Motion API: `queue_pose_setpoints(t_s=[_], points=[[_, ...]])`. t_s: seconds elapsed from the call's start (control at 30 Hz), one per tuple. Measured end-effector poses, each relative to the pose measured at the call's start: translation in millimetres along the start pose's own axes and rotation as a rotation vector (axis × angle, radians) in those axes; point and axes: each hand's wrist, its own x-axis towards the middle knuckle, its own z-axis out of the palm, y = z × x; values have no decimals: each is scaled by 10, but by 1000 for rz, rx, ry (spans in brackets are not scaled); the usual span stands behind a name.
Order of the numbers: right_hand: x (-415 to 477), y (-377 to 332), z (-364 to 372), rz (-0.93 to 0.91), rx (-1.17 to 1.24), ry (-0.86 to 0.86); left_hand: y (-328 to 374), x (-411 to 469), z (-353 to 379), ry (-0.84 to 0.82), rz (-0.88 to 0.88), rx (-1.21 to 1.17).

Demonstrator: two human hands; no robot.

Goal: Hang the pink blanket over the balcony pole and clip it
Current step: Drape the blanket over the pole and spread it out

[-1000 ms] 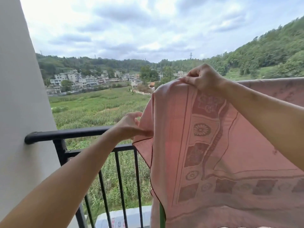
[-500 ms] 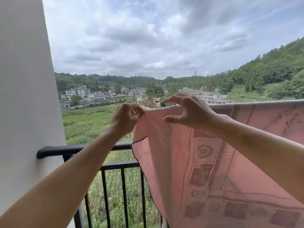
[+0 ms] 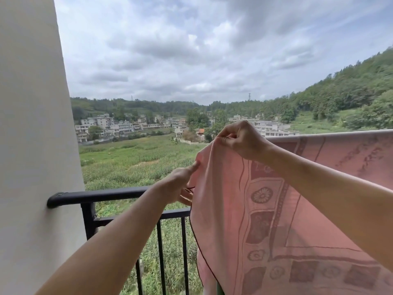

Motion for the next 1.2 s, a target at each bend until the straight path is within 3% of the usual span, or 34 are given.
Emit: queue_pose_setpoints(t_s=[0.1, 0.23, 0.37, 0.5, 0.6, 0.7, 0.8, 0.87, 0.97, 1.03, 1.2], points=[[-7, -12, -14, -1, 35, -14, 27, 55, 107, -121, -48, -221], [-29, 54, -145, 9, 15, -55, 182, 59, -34, 158, 98, -382], [-116, 296, -424, 123, -104, -140, 317, -12, -515, 288, 135, -389], [-111, 314, -490, 170, -16, -204, 499, -159, -604, 179, 169, -448], [-59, 249, -438, 152, 47, -149, 706, -218, -621, 188, 280, -582], [-26, 247, -376, 144, -8, -53, 729, -234, -615, 300, 353, -345], [-5, 289, -268, 131, -99, 103, 450, -218, -302, 135, 274, 181], [-4, 294, -244, 134, -87, 163, 241, -181, -53, 73, 229, 348], [-55, 285, -300, 130, -64, 149, 201, -71, -176, 276, 328, 404], [-94, 308, -353, 121, -79, 132, 350, -71, -471, 364, 404, 308], [-157, 194, -353, 116, -24, -88, 456, -58, -727, 519, 518, 192]])
